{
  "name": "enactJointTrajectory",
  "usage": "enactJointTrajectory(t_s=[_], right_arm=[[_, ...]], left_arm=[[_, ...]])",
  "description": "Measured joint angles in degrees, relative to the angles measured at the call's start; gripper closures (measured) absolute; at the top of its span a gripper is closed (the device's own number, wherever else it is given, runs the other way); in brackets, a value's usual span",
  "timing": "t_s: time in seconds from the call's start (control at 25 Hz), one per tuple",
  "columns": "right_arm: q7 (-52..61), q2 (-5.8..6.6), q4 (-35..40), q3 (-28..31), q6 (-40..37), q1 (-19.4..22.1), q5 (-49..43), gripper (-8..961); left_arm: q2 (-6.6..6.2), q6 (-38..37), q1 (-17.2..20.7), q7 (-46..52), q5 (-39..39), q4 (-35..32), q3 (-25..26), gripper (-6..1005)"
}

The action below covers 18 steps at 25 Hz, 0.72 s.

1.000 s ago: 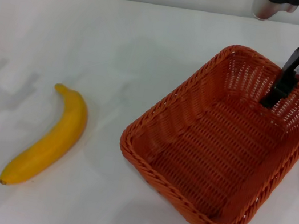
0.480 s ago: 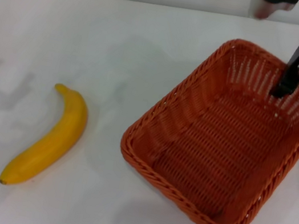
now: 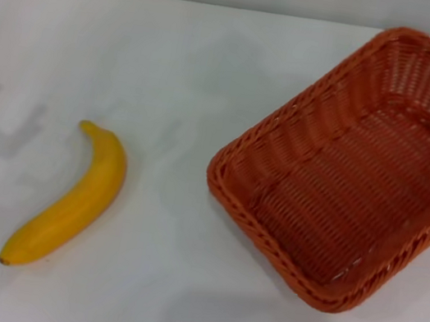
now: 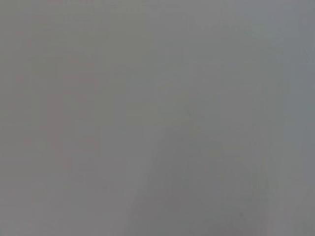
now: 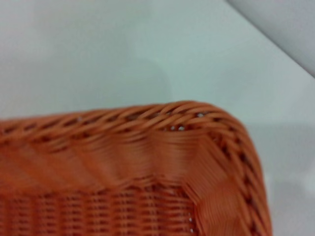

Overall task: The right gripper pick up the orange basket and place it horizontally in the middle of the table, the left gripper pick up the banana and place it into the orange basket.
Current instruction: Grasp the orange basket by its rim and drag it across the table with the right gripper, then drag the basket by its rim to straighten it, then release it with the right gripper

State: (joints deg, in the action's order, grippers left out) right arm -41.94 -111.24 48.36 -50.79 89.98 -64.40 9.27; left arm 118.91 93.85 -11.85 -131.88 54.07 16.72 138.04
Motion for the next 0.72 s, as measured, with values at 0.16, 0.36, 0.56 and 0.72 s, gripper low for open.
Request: enactJointTrajectory(t_s=[0.16, 0.36, 0.56, 0.72], right_arm=[[1.7, 1.48, 2.0, 7.3, 2.9, 2.6, 0.7, 741], [4.8, 1.64, 7.8, 16.1, 7.5, 7.5, 3.5, 786], [11.9, 1.25, 14.3, 17.7, 8.7, 14.9, 12.4, 814], [17.3, 0.06, 18.4, 17.1, 8.4, 21.6, 21.1, 820]], left_arm=[[0.0, -0.4, -0.1, -0.5, -0.2, 0.5, 0.2, 111], [0.02, -1.2, -0.5, -1.2, -1.5, 1.4, 0.5, 111], [0.0, -3.6, -1.3, -2.5, -4.8, 1.8, 0.5, 111], [-0.03, -6.0, -1.7, -3.5, -6.3, 3.0, 0.5, 111]])
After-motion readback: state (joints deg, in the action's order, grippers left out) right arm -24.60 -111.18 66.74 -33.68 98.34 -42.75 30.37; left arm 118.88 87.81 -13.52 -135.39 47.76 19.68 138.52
